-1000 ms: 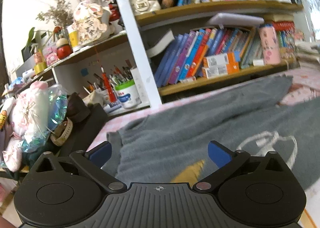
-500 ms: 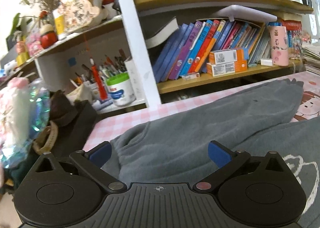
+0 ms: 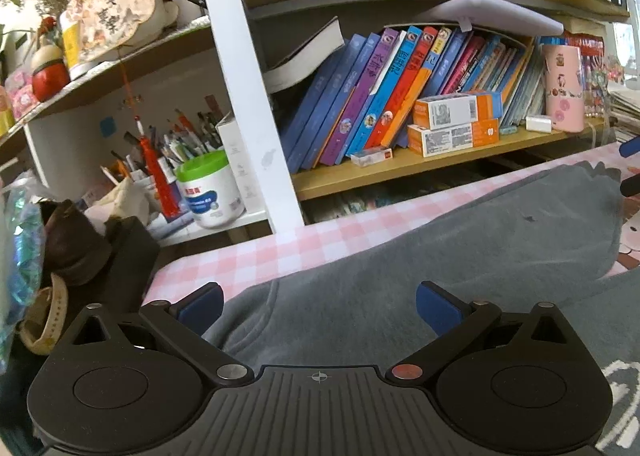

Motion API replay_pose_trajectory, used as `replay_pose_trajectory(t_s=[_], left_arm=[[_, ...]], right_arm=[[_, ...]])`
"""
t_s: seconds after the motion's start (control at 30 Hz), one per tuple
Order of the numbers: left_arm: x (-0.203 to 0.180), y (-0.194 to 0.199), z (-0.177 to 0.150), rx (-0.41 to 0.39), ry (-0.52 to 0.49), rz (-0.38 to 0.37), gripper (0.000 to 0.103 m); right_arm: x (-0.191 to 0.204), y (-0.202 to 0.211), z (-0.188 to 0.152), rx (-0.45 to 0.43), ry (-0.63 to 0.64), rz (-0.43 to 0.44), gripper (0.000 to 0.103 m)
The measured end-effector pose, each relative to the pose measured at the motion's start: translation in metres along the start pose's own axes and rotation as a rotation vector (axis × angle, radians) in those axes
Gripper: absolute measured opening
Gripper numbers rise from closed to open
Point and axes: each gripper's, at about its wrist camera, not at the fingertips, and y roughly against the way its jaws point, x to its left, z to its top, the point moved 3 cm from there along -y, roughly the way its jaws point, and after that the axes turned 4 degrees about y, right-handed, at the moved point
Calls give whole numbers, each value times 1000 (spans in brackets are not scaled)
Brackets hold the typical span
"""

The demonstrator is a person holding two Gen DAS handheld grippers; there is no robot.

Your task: Fold clothes

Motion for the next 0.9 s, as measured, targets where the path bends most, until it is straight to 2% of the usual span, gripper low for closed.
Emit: replay_pose_trajectory(t_s=[0.27,0.4,0.7,0.9], left_arm=[[4,-20,8,-21,2,-57,103],[4,-37,14,-26,-19,-38,103],[18,-81,16,82,-25,-18,103],[22,-102,10,141,-36,-34,102]], right_arm=[[-4,-25,8,8,16,18,103],[-13,-40,16,-5,-8,17,103],[-44,-89,33,29,-50,-34,100],[-46,-106,27,64,-5,5,100]])
